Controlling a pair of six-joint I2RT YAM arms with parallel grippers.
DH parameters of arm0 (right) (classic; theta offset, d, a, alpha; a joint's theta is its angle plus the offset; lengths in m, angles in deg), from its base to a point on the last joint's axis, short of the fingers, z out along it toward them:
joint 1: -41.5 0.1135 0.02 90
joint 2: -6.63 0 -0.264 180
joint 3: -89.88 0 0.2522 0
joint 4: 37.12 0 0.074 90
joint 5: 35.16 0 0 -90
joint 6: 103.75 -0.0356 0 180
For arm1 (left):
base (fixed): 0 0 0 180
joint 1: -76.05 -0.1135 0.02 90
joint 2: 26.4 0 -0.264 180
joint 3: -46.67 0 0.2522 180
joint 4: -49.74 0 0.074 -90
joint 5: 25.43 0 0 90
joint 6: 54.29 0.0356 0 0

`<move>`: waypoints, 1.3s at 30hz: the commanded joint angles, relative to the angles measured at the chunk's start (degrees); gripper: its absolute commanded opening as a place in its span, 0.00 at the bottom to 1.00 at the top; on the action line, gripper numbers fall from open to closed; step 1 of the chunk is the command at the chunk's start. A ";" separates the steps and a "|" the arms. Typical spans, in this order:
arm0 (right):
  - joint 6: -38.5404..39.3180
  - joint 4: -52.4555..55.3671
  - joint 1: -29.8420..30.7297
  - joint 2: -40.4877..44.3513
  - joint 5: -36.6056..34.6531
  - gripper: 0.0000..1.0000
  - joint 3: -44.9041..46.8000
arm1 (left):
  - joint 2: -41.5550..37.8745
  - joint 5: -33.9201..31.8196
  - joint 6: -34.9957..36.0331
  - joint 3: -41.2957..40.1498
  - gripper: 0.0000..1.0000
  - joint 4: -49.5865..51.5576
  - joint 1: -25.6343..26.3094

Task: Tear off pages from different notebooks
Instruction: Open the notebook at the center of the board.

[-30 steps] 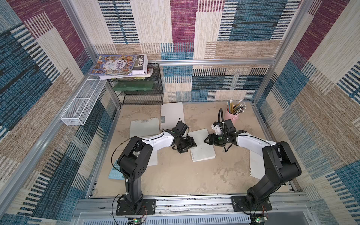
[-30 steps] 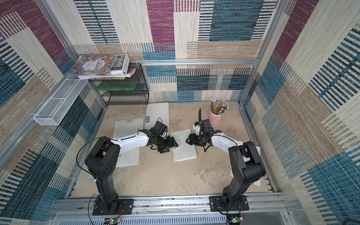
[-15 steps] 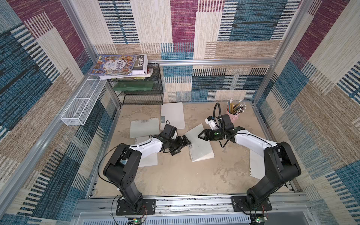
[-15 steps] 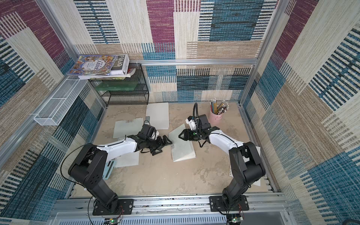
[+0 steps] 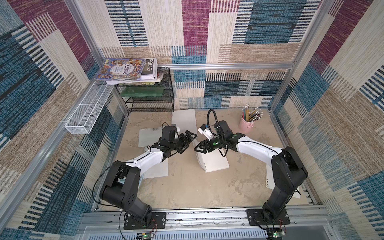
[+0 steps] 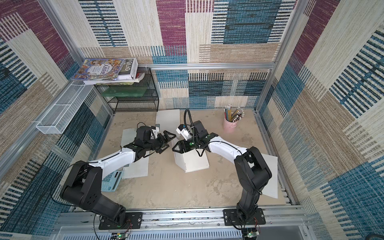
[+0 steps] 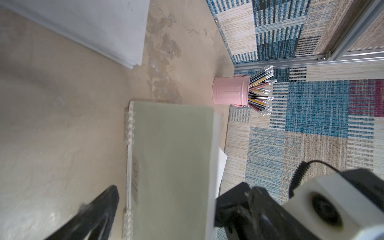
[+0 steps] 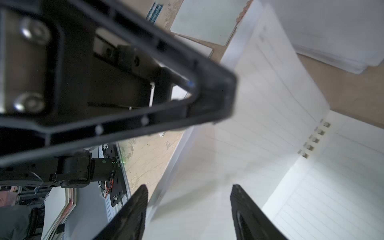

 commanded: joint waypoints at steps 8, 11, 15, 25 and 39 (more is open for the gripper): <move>1.03 -2.06 -3.78 1.34 -0.65 0.64 6.12 | 5.55 3.23 -0.29 3.74 0.64 -5.69 -0.10; 1.43 -3.75 -4.78 2.71 1.50 0.65 7.61 | 5.12 2.67 0.19 4.29 0.53 -4.75 -0.10; 1.71 -4.34 -5.64 2.86 3.16 0.66 8.14 | 6.80 3.35 -0.61 5.34 0.46 -5.86 0.02; 5.16 10.38 -17.73 4.86 -20.50 0.78 7.26 | 7.41 0.76 3.71 6.27 0.79 6.69 0.05; 4.03 10.48 -16.09 -6.87 -18.30 0.79 5.44 | 12.35 3.14 2.91 4.51 0.82 6.75 0.34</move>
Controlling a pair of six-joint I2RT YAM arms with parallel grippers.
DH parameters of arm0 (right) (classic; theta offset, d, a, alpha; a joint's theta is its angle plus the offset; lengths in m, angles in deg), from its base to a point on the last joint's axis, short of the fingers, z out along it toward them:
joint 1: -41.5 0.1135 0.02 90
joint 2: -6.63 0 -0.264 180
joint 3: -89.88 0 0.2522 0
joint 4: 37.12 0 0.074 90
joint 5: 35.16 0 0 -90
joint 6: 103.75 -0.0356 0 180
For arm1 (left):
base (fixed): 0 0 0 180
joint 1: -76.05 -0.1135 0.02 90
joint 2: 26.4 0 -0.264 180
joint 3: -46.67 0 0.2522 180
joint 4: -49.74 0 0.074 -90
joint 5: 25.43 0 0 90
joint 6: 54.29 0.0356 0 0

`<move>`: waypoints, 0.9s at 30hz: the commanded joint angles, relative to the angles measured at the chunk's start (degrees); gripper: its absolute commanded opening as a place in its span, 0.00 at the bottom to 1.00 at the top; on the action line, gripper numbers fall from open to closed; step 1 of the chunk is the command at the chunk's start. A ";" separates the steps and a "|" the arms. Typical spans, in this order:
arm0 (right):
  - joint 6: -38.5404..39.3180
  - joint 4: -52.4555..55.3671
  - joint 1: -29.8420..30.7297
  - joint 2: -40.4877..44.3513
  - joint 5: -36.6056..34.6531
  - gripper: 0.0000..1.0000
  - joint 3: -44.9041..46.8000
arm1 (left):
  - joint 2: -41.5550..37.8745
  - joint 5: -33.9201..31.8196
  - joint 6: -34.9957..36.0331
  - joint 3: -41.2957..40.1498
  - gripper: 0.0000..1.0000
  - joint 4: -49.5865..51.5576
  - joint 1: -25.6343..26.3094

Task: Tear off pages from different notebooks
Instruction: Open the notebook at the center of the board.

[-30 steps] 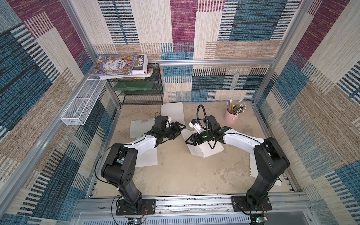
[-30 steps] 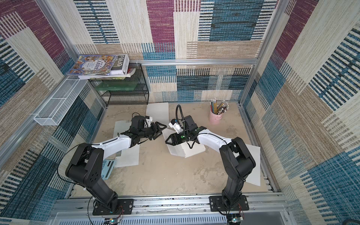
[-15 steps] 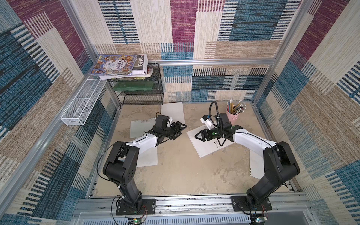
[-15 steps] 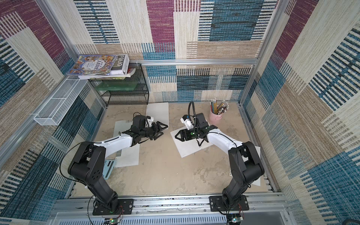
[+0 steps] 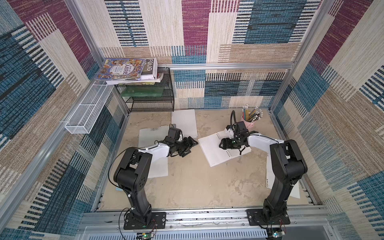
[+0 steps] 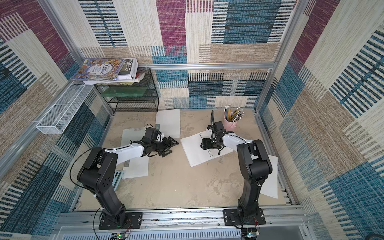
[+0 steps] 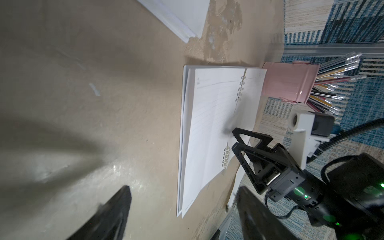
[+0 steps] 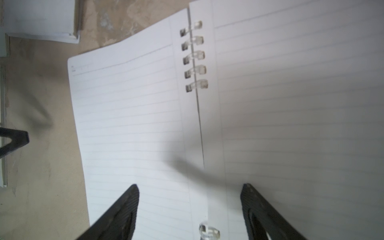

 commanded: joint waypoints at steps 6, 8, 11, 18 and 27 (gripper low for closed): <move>-4.28 2.92 7.12 -0.50 2.82 0.78 3.78 | 2.07 1.23 0.99 1.27 0.80 0.37 0.10; -5.03 2.50 8.56 -0.47 3.32 0.78 4.30 | 2.45 1.23 1.74 1.89 0.78 1.20 0.10; -5.43 2.84 9.70 0.06 3.42 0.78 5.31 | 3.95 3.90 2.40 3.64 0.67 2.24 0.17; -5.81 1.89 10.10 2.20 4.66 0.78 7.59 | 4.35 4.35 3.61 3.90 0.59 5.10 0.10; -5.81 0.73 10.91 2.03 6.96 0.76 8.25 | -2.56 -8.73 9.53 3.94 0.83 20.95 -0.17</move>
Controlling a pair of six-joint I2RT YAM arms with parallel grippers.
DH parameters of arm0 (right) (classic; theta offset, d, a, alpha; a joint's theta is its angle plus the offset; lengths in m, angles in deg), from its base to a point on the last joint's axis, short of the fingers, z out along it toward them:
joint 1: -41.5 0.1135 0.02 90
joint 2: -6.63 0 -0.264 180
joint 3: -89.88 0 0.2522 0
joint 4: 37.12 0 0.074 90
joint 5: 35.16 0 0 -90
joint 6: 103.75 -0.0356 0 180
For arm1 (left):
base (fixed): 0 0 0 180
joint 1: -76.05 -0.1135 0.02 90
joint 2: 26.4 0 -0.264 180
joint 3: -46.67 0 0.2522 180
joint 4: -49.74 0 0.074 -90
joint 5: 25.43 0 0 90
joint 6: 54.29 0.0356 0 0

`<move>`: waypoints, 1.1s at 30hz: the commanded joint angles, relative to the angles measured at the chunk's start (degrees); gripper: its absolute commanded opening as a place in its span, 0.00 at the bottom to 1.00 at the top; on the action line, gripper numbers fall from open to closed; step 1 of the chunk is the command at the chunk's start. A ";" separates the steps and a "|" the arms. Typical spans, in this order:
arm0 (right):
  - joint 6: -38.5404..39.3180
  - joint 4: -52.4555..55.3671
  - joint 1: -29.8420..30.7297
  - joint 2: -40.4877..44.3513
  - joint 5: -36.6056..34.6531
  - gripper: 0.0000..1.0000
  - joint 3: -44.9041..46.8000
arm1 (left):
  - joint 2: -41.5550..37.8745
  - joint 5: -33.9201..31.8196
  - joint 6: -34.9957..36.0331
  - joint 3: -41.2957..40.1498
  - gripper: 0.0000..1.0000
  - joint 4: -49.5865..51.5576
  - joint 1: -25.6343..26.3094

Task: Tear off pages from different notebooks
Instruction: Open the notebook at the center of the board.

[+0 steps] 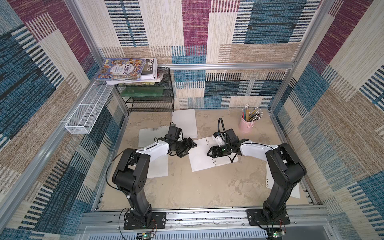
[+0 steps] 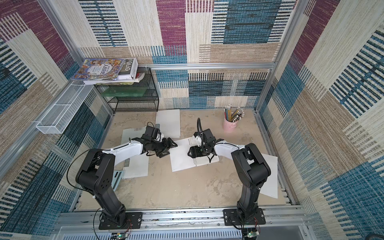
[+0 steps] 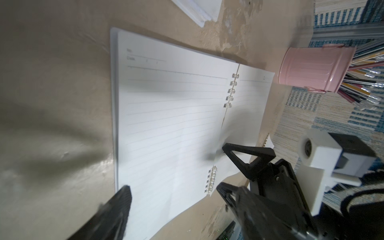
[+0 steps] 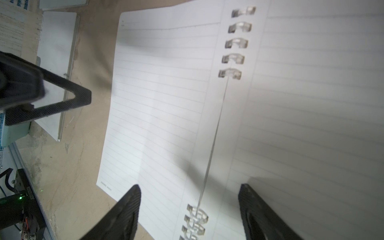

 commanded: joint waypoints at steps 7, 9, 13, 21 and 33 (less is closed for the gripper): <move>-2.32 7.55 1.25 -0.59 2.05 0.76 1.09 | 4.67 -2.58 1.13 0.49 0.78 4.66 0.38; -2.47 7.28 1.47 -0.60 2.38 0.76 1.09 | 4.84 -1.81 0.83 0.74 0.75 3.29 0.49; -2.78 6.13 1.70 -0.97 3.72 0.76 1.08 | 4.77 -0.04 0.36 1.95 0.60 2.04 0.68; -2.82 5.31 2.26 -1.77 4.48 0.76 0.84 | 4.68 3.30 -1.18 2.93 0.39 -0.57 0.72; -1.11 7.90 2.21 0.64 4.27 0.76 -0.88 | 7.13 4.51 -1.12 1.54 0.43 -0.94 0.60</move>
